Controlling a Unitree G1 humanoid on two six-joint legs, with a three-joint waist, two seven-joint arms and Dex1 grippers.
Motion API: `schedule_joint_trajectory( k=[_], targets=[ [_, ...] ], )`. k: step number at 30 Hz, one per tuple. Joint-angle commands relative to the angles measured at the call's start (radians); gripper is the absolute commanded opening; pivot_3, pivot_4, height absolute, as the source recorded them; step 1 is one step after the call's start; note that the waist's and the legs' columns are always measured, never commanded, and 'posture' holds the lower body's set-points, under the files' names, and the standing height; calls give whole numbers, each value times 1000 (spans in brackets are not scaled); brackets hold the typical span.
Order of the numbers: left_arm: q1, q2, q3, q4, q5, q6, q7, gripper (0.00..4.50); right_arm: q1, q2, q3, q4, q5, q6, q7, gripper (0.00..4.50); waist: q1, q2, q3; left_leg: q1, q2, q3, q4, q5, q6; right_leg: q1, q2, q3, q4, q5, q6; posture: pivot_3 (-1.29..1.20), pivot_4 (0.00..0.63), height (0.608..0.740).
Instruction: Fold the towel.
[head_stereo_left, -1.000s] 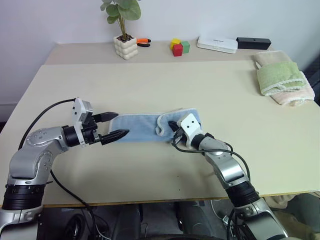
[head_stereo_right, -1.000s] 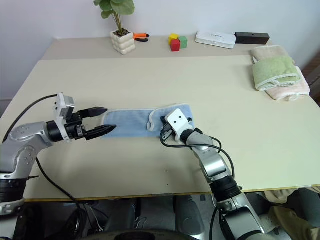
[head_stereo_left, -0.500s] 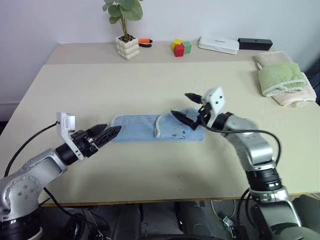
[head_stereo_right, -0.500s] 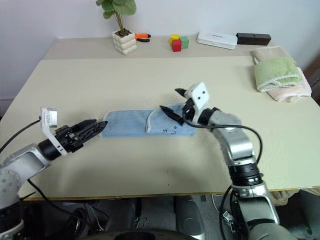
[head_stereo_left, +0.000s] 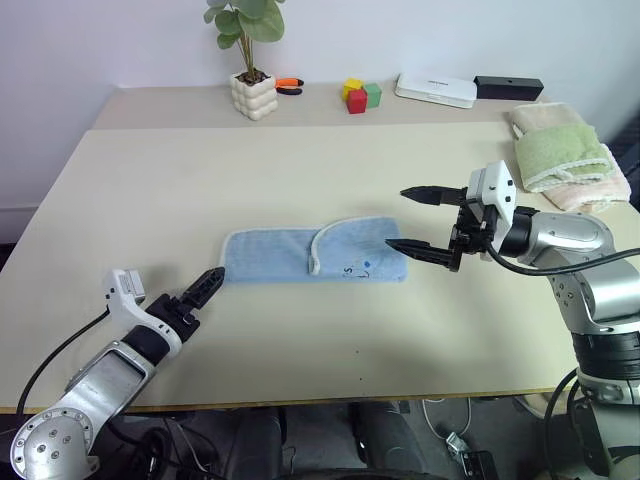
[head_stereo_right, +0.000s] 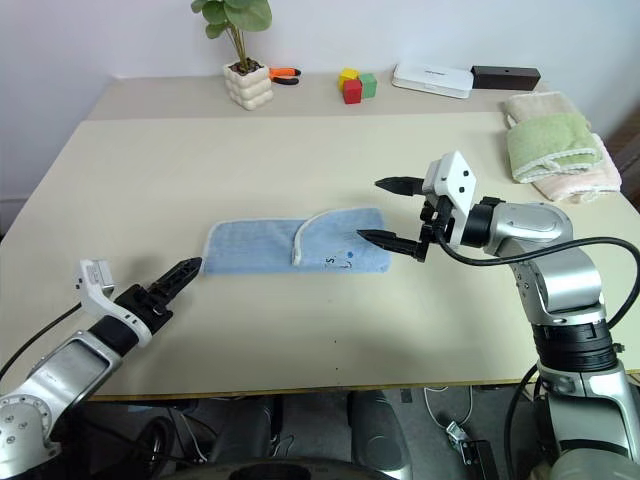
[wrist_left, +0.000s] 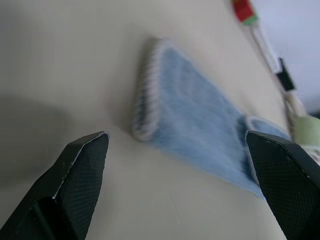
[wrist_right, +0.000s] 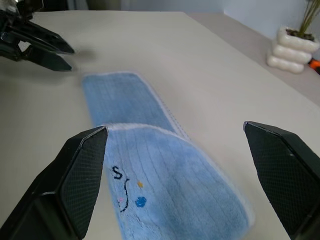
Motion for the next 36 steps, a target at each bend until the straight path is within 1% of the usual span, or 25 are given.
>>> schedule_joint_trajectory(
  k=[1,7,11,13,16,17,19,22,25,26,29,30,31,33,36],
  targets=[
    [10,-11,-38,-8,-84,-39,71,4500,7,10,-5,-50,2,-13,-19,4440,2,0,0,0,0,0,0,0,0,0,0,0,0,0,0,0,150,740],
    [17,-13,-124,12,-198,-74,110,4500,12,21,4,-60,0,-13,-46,4440,6,0,0,0,0,0,0,0,0,0,0,0,0,0,-1,0,150,740],
    [-43,-24,-176,93,-237,-109,170,4500,25,34,16,-74,-17,-18,-73,4440,21,1,-1,0,0,1,0,0,0,1,0,1,-1,-1,-1,0,150,740],
    [-67,-20,-190,127,-221,-115,163,4500,26,36,14,-77,-22,-16,-81,4440,27,1,-1,0,-1,1,0,0,0,1,0,1,-2,-1,-1,0,150,740],
    [-115,-15,-213,194,-156,-123,152,4500,31,32,12,-79,-24,-15,-89,4440,34,2,-2,0,-2,1,1,0,0,2,-1,1,-3,-1,-1,0,150,740],
    [-134,-17,-221,224,-136,-124,135,4245,33,30,11,-78,-29,-19,-92,4483,34,3,-2,0,-2,1,1,0,0,2,-1,1,-3,-1,-1,0,150,740],
    [-169,-31,-223,282,-139,-126,132,3598,35,30,12,-79,-35,-22,-98,4500,33,4,-3,1,-2,1,1,0,0,4,-1,1,-4,-1,-1,0,150,740],
    [-219,-43,-222,338,-112,-128,118,2063,29,33,11,-75,-43,-24,-110,4500,31,5,-3,2,-2,1,1,0,0,4,-1,1,-4,-1,-1,0,150,740],
    [-255,-55,-217,353,-96,-125,99,489,27,32,8,-64,-49,-29,-116,4500,33,5,-4,2,-2,1,1,0,0,4,-1,1,-4,-1,-1,0,150,740],
    [-261,-57,-214,351,-90,-124,95,54,32,29,5,-59,-52,-34,-115,4500,33,7,-5,2,-2,1,1,0,0,5,-1,1,-4,-1,-1,0,150,740],
    [-273,-49,-212,312,-82,-112,39,54,51,18,-26,-40,-51,-46,-117,4500,29,6,-4,2,-2,1,1,0,0,5,-1,1,-4,-1,-1,0,150,740],
    [-279,-48,-210,299,-77,-114,28,54,56,15,-51,-35,-26,-28,-116,4500,30,6,-4,2,-2,1,1,0,0,5,-1,1,-4,-1,-1,0,150,740],
    [-293,-33,-215,275,-51,-115,0,54,86,-8,-90,-42,17,1,-85,4500,33,6,-4,2,-2,1,1,0,0,5,-1,1,-4,-1,-1,0,150,740],
    [-322,7,-248,232,51,-123,-80,54,156,-63,-137,-49,47,18,-22,4500,39,4,-3,1,-2,0,1,0,0,5,-1,0,-5,-1,-1,0,150,740],
    [-368,44,-321,194,191,-147,-231,54,213,-109,-180,-34,42,-17,9,4500,34,3,-3,0,-2,1,0,0,0,5,-1,1,-9,-1,-1,0,150,740]
  ],
)
